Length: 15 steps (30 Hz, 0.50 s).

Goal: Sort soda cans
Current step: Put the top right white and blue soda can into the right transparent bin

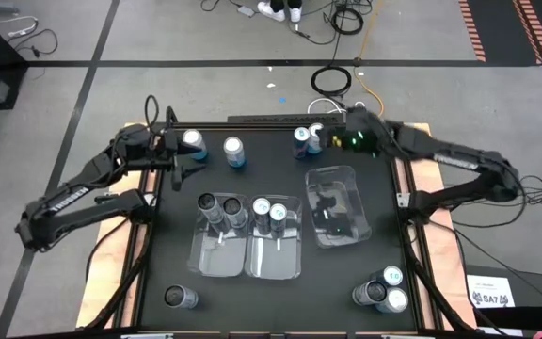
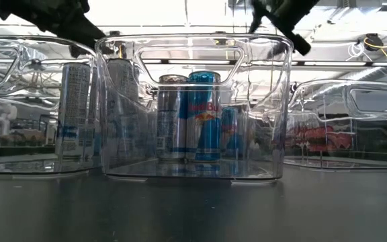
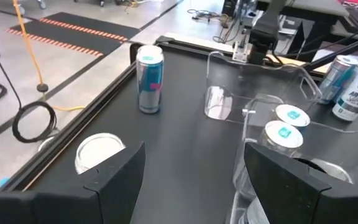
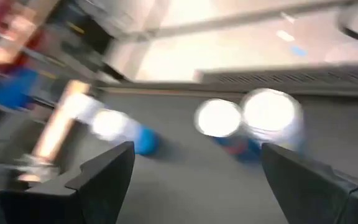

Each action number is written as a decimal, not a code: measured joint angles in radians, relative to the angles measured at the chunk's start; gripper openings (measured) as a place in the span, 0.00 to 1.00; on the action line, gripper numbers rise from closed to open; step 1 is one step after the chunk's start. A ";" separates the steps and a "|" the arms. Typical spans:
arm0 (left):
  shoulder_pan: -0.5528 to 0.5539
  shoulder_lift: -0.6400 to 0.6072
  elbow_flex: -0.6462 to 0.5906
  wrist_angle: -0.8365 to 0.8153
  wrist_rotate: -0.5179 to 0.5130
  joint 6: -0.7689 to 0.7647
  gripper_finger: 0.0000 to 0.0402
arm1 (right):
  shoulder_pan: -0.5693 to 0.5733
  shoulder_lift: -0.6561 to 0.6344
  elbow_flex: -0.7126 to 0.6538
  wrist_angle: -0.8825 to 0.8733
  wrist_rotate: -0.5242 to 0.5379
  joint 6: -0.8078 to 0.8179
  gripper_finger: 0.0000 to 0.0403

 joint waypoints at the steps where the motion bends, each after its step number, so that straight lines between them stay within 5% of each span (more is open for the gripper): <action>1: 0.010 0.000 -0.004 0.000 0.010 0.000 0.71 | -0.037 0.033 0.046 -0.072 -0.029 -0.010 0.84; 9: 0.033 0.000 -0.006 -0.004 0.029 0.000 0.71 | -0.253 0.317 0.303 -0.373 -0.210 -0.219 0.84; 15: 0.032 0.000 -0.006 -0.006 0.077 -0.008 0.71 | -0.304 0.432 0.358 -0.444 -0.277 -0.681 0.84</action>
